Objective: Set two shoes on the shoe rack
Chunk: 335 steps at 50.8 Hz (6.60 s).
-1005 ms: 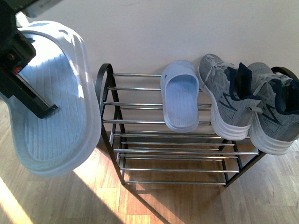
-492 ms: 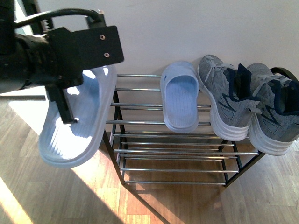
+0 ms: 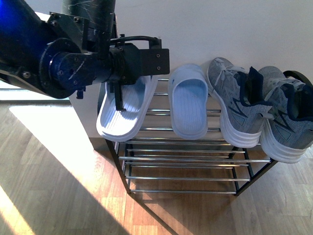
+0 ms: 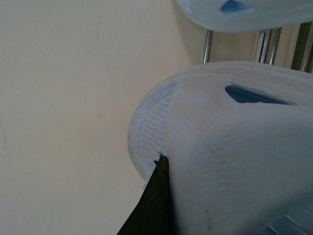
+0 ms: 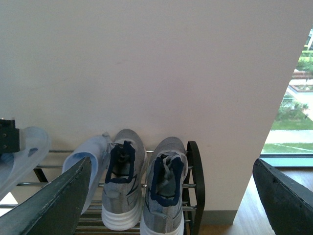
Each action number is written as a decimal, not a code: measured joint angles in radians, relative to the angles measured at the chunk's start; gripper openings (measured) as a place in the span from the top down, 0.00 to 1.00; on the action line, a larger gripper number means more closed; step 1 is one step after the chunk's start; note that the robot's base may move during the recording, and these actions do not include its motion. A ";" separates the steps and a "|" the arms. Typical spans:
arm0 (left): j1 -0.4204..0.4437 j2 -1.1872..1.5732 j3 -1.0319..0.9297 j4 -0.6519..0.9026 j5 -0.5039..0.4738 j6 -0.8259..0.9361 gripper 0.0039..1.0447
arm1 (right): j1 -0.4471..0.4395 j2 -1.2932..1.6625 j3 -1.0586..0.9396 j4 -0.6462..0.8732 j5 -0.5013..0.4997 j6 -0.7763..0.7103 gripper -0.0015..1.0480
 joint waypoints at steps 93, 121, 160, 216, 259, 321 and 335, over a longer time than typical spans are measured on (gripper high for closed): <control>-0.043 -0.173 -0.002 -0.269 -0.039 -0.161 0.09 | 0.000 0.000 0.000 0.000 0.000 0.000 0.09; -0.035 -0.825 -0.562 -0.067 -0.513 -0.798 0.09 | 0.000 0.000 0.000 0.000 0.000 0.000 0.09; 0.207 -1.324 -1.064 0.229 -0.161 -1.312 0.99 | 0.000 0.000 0.000 0.000 0.000 0.000 0.09; 0.378 -1.958 -1.212 -0.237 0.005 -1.314 0.99 | 0.000 0.000 0.000 0.000 0.000 0.000 0.09; 0.378 -2.327 -1.212 -0.622 0.002 -1.315 0.99 | 0.000 -0.001 0.000 0.000 -0.001 0.000 0.09; 0.379 -2.330 -1.212 -0.623 0.004 -1.315 0.09 | 0.000 -0.001 0.000 0.000 0.000 0.000 0.09; 0.379 -2.330 -1.212 -0.623 0.005 -1.315 0.09 | 0.000 0.000 0.000 0.000 0.000 0.000 0.09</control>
